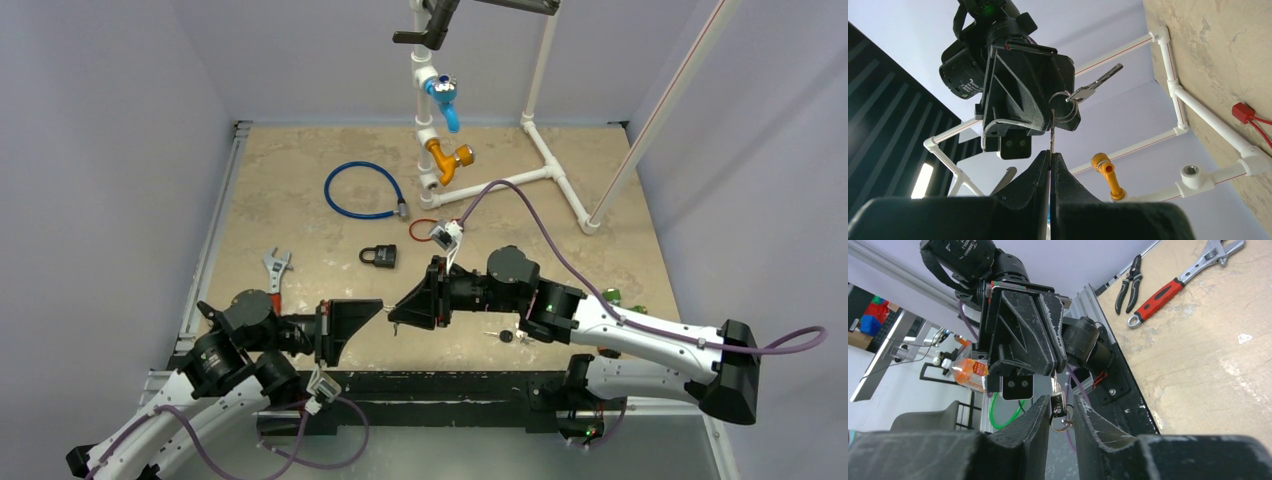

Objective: Unlock with the key

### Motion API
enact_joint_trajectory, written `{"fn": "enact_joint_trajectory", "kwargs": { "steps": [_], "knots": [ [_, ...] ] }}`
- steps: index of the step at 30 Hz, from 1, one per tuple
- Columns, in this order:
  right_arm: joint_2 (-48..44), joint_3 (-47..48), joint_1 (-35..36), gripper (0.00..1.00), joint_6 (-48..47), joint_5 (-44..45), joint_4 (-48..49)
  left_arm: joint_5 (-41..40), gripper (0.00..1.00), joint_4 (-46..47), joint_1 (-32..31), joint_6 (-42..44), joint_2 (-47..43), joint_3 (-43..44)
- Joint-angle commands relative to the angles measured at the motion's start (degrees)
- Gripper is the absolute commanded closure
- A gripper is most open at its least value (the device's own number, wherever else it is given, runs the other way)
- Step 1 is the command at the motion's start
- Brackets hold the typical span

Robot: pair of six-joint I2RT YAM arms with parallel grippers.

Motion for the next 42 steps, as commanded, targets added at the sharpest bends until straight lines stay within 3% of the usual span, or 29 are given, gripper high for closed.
{"fn": "enact_joint_trajectory", "kwargs": {
  "steps": [1, 6, 13, 16, 18, 21, 22, 27, 30, 34, 38, 42],
  "knots": [
    [0.4, -0.4, -1.3, 0.8, 2.2, -4.5, 4.8, -0.1, 1.0, 4.3, -0.2, 23.9, 1.0, -0.5],
    [0.6, -0.4, -2.7, 1.0, 3.5, -6.9, 7.1, 0.2, 1.0, 4.0, -0.2, 24.3, 1.2, -0.7],
    [-2.2, -2.9, -4.7, 1.0, 7.8, -7.8, 14.1, -0.4, 0.98, 4.5, -0.2, 25.9, 1.9, -2.2],
    [-3.1, -3.9, -5.4, 1.0, 9.6, -7.3, 15.3, -1.3, 0.83, 5.7, -0.2, 25.6, 2.6, -3.0],
    [-3.9, -4.7, -5.7, 1.0, 10.9, -6.4, 15.9, -2.2, 0.66, 7.4, -0.2, 25.2, 3.2, -3.4],
    [-4.9, -5.2, -6.0, 1.0, 12.0, -5.2, 15.4, -3.4, 0.49, 10.5, -0.2, 23.9, 4.3, -3.7],
    [-5.5, -5.2, -6.1, 1.0, 12.2, -4.8, 14.7, -4.3, 0.38, 12.5, -0.2, 22.2, 4.8, -3.8],
    [-6.5, -4.9, -7.1, 1.0, 11.7, -3.7, 10.1, -7.2, 0.17, 13.8, -0.2, 16.3, 4.7, -3.3],
    [-7.4, -4.7, -8.7, 1.0, 11.3, -3.7, 7.3, -12.0, 0.01, 12.7, -0.2, 8.1, 4.5, -1.5],
    [-9.3, -3.5, -10.1, 1.0, 8.5, -1.9, 1.2, -24.3, 0.0, 7.0, -0.2, -13.1, 6.8, 4.4],
    [-10.8, -1.6, -10.3, 1.0, 4.9, 1.1, -5.5, -37.7, 0.0, -2.6, 1.6, -40.0, 15.5, 16.2],
    [-11.8, -1.3, -10.4, 1.0, 3.0, 3.1, -8.9, -32.8, 0.0, -11.3, 14.3, -56.8, 23.6, 21.8]
  ]
}}
